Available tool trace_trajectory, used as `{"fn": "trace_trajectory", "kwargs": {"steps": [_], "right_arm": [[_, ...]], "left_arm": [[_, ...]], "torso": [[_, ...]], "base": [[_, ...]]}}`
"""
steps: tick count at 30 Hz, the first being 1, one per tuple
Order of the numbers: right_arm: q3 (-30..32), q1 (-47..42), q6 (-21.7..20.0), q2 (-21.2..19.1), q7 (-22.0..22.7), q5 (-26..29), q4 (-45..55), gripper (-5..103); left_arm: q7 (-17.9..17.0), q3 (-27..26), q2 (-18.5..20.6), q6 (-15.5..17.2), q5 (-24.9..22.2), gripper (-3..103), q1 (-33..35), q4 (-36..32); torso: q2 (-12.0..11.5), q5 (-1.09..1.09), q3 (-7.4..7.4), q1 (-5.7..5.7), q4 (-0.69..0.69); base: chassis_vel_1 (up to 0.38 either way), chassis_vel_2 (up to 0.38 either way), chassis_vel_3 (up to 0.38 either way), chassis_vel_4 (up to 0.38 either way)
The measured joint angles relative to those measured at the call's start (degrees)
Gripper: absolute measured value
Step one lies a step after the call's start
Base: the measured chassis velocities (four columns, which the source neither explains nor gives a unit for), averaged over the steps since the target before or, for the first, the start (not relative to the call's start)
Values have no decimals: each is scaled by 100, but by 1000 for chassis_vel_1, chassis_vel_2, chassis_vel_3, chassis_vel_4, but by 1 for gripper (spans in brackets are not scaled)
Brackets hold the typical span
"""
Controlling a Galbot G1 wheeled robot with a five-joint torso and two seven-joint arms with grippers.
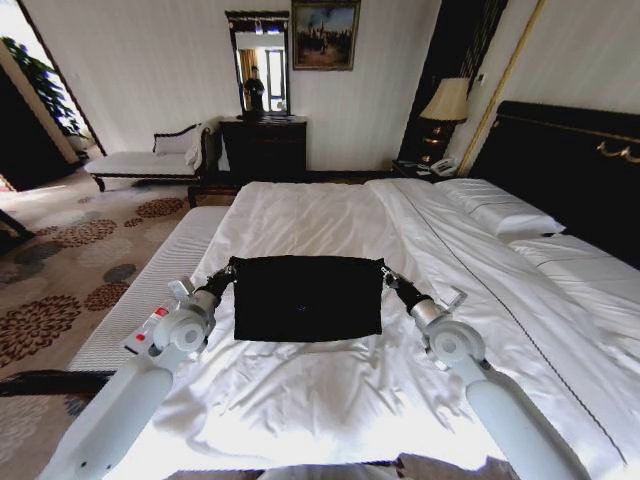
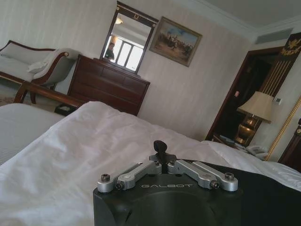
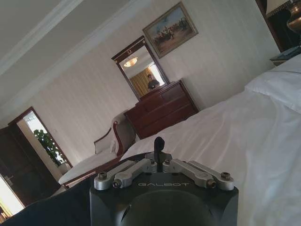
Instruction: Fold the clothes on the bed.
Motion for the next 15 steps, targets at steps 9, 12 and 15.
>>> {"fn": "trace_trajectory", "kwargs": {"steps": [9, 12, 15], "right_arm": [[465, -420, -16, -100, 140, 182, 691, 0], [561, -563, -23, -101, 155, 193, 832, 0], [707, -800, -45, -82, 197, 225, 1082, 0]], "left_arm": [[-13, -503, 226, -3, -199, 0, 380, -631], [-18, -620, 252, 2, -217, 0, 510, -780], [-23, -877, 262, 12, -236, 0, 837, -1072]], "torso": [[0, -1, 0, 0, 0], [0, 0, 0, 0, 0], [0, -1, 0, 0, 0]], "base": [[0, 0, 0, 0], [0, 0, 0, 0], [0, 0, 0, 0]]}}
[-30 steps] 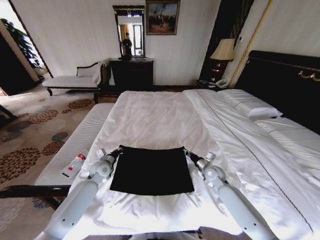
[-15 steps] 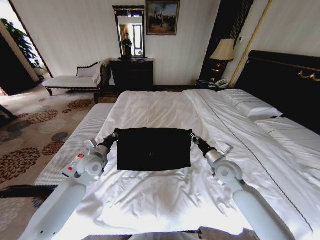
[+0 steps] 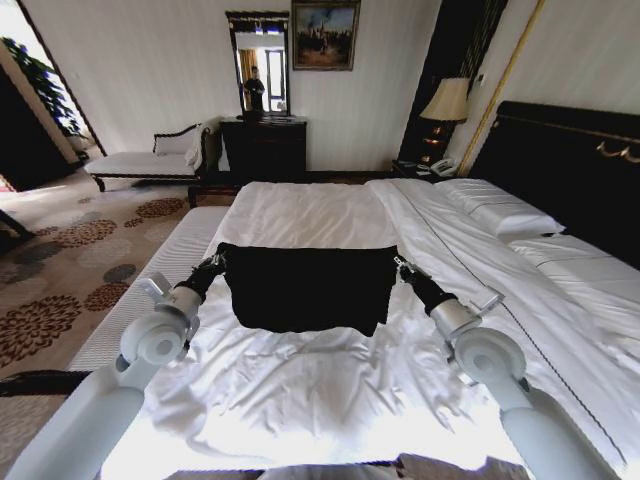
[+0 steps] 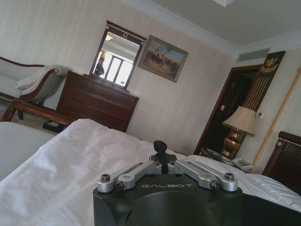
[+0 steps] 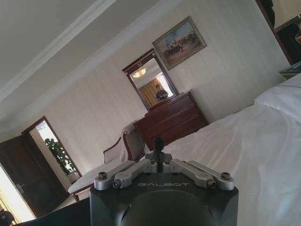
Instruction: Fold the clothes on the bed.
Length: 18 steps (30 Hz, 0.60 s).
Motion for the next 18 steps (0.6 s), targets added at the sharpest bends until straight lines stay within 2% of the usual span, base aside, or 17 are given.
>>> {"fn": "trace_trajectory", "kwargs": {"steps": [2, 6, 7, 11, 13, 16, 18], "right_arm": [[49, -84, -18, 12, 19, 6, 73, 0], [303, -570, -140, 108, 106, 57, 478, 0], [303, -570, -140, 108, 106, 57, 478, 0], [687, -1263, -392, 261, 288, 312, 1249, 0], [732, -1385, -412, 285, 304, 312, 1306, 0], [877, -1853, -478, 413, 448, 273, 1369, 0], [908, -1931, -502, 437, 499, 275, 1369, 0]], "left_arm": [[-2, -78, 0, 3, -2, 0, 103, -85], [-26, -580, -100, 29, -31, 0, 857, -618], [-26, -580, -100, 29, -31, 0, 857, -618], [-69, -1366, -496, 123, -37, 0, 2012, -1337], [-52, -1466, -570, 130, 12, 0, 2179, -1444], [56, -1797, -920, 137, 369, 0, 2986, -1671], [52, -1851, -974, 142, 403, 0, 3125, -1677]], "torso": [[0, 0, 0, 0, 0], [0, 1, 0, 0, -1], [0, 1, 0, 0, -1], [0, -1, -1, 0, 0], [0, -3, -1, -1, 0], [1, 0, -1, -2, 1], [2, 0, -1, -2, 1]], "base": [[0, 0, 0, 0], [0, 0, 0, 0], [0, 0, 0, 0], [0, 0, 0, 0], [0, 0, 0, 0], [0, 0, 0, 0], [0, 0, 0, 0]]}}
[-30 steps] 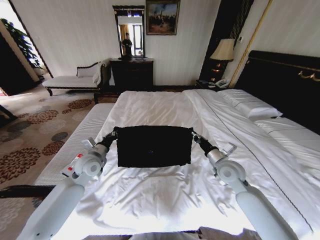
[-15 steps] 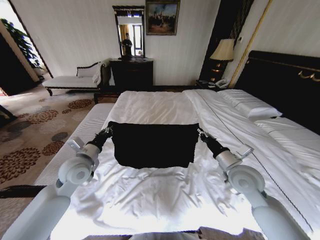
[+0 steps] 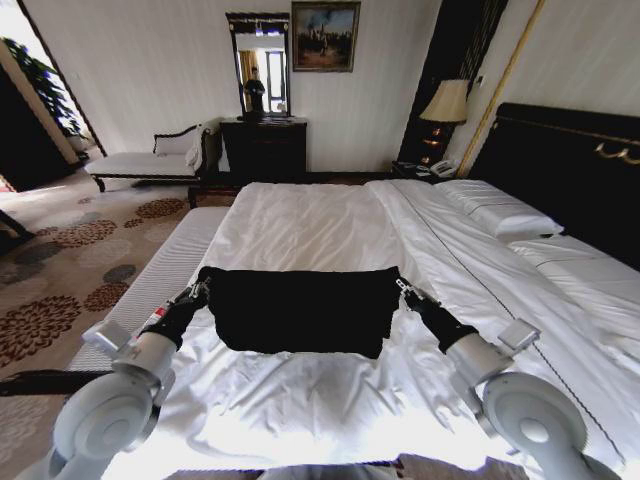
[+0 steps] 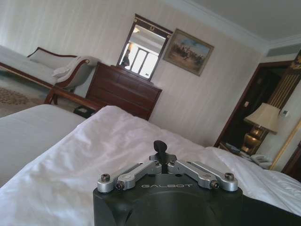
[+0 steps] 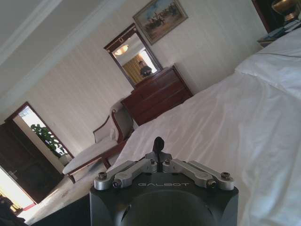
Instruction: Fold the clothes on the bed.
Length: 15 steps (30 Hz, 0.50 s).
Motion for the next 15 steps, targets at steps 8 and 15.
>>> {"fn": "trace_trajectory", "kwargs": {"steps": [8, 15], "right_arm": [[-155, 94, -171, -27, 277, 82, -17, 0], [-1015, 1455, -304, -128, 483, 306, -1045, 0]], "left_arm": [[-162, 160, 35, 93, -69, 0, -156, 39], [-275, 1400, 212, 130, 65, 0, -1760, 1563]], "torso": [[0, 1, 1, 2, -1], [-3, 0, 4, 5, -1]], "base": [[0, 0, 0, 0], [0, 0, 0, 0]]}}
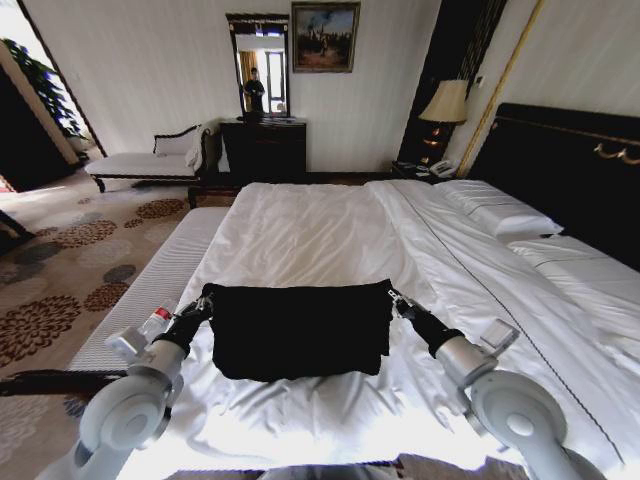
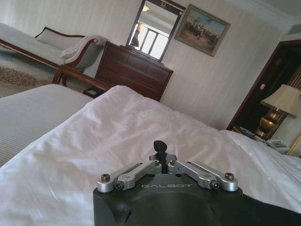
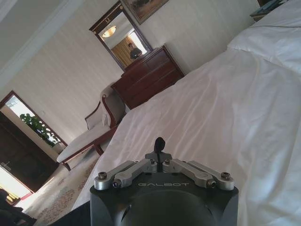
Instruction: Fold the clothes on the bed.
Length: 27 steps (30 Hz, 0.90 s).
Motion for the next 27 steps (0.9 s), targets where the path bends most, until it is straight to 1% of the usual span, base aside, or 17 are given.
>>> {"fn": "trace_trajectory", "kwargs": {"steps": [1, 5, 6, 7, 8, 9, 10, 11, 12, 15, 16, 19, 21, 22, 25, 26, 27], "right_arm": [[0, 0, 0, 0, 0, 0, 0, 0], [-713, 1038, -19, -124, 84, 150, -940, 0], [-713, 1038, -19, -124, 84, 150, -940, 0], [-901, 1269, -18, -134, 84, 147, -1194, 0], [-1212, 1663, 11, -128, 36, 92, -1698, 0], [-1362, 1851, 43, -111, -14, 43, -1968, 0], [-1362, 1851, 43, -111, -14, 43, -1968, 0], [-1545, 2067, 95, -77, -80, -39, -2292, 0], [-1767, 2336, 167, -21, -173, -137, -2670, 0], [-2191, 2878, 349, 117, -399, -375, -3500, 0], [-2191, 2878, 349, 117, -399, -375, -3500, 0], [-2487, 3361, 541, 249, -654, -586, -4196, 0], [-2644, 3625, 688, 341, -806, -765, -4627, 0], [-2644, 3625, 688, 341, -806, -765, -4627, 0], [-2775, 3927, 823, 503, -809, -900, -5091, 0], [-2775, 3927, 823, 503, -809, -900, -5091, 0], [-2804, 4009, 853, 574, -761, -904, -5194, 0]], "left_arm": [[0, 0, 0, 0, 0, 0, 0, 0], [-14, 701, -32, 2, -108, 0, -1184, 1029], [-14, 701, -32, 2, -108, 0, -1184, 1029], [-16, 871, -72, -7, -107, 0, -1432, 1270], [-19, 1118, -159, -17, -92, 0, -1764, 1637], [-18, 1243, -222, -23, -73, 0, -1923, 1827], [-18, 1243, -222, -23, -73, 0, -1923, 1827], [-13, 1398, -307, -35, -44, 0, -2126, 2075], [-6, 1589, -418, -54, 3, 0, -2394, 2490], [47, 1953, -708, -85, 119, 0, -2993, 3359], [47, 1953, -708, -85, 119, 0, -2993, 3359], [179, 2257, -926, -150, 305, 0, -3538, 4094], [257, 2361, -1050, -196, 376, 0, -3820, 4472], [257, 2361, -1050, -196, 376, 0, -3820, 4472], [368, 2409, -1259, -242, 474, 0, -4156, 5083], [368, 2409, -1259, -242, 474, 0, -4156, 5083], [413, 2434, -1325, -260, 533, 0, -4255, 5306]], "torso": [[0, 0, 0, 0, 0], [0, 0, 0, -1, -2], [0, 0, 0, -1, -2], [0, 0, 0, 0, -1], [0, 1, 0, 0, 1], [0, -1, 0, 0, 1], [0, -1, 0, 0, 1], [0, 1, 0, 0, 1], [-1, 4, 0, 0, -1], [-1, 1, 0, 0, 0], [-1, 1, 0, 0, 0], [-1, -1, -1, -1, -1], [0, 2, -1, -2, -1], [0, 2, -1, -2, -1], [0, 0, -1, -2, -2], [0, 0, -1, -2, -2], [0, 1, -1, -2, -1]], "base": [[0, 0, 0, 0], [0, 0, 0, 0], [0, 0, 0, 0], [0, 0, 0, 0], [0, 0, 0, 0], [0, 0, 0, 0], [0, 0, 0, 0], [0, 0, 0, 0], [0, 0, 0, 0], [0, 0, 0, 0], [0, 0, 0, 0], [0, 0, 0, 0], [0, 0, 0, 0], [0, 0, 0, 0], [0, 0, 0, 0], [0, 0, 0, 0], [0, 0, 0, 0]]}}
